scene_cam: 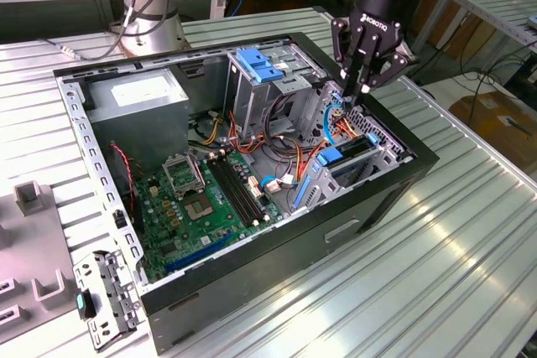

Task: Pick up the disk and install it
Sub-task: 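Insert the second disk wire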

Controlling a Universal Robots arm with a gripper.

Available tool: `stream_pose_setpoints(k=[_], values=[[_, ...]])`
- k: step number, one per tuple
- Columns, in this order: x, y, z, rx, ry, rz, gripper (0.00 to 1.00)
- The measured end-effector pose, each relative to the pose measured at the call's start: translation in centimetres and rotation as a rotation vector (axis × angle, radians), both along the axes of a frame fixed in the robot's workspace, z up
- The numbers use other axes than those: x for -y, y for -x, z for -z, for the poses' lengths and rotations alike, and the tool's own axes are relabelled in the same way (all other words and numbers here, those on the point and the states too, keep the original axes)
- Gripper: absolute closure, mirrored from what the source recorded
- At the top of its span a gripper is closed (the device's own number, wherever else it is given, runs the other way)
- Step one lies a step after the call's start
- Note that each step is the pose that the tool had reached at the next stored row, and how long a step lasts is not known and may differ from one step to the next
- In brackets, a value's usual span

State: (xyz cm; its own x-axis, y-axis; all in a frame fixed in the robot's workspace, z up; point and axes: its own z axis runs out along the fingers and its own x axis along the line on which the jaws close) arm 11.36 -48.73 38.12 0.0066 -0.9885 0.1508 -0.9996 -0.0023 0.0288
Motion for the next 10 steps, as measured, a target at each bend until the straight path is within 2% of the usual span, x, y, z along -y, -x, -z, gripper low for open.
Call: stream_pose_setpoints(k=[4,10], values=[[-0.41,0.55,0.79,0.0008,0.0012,0.0,0.69],[-0.43,0.55,1.29,0.0013,0.0244,0.0,0.7]])
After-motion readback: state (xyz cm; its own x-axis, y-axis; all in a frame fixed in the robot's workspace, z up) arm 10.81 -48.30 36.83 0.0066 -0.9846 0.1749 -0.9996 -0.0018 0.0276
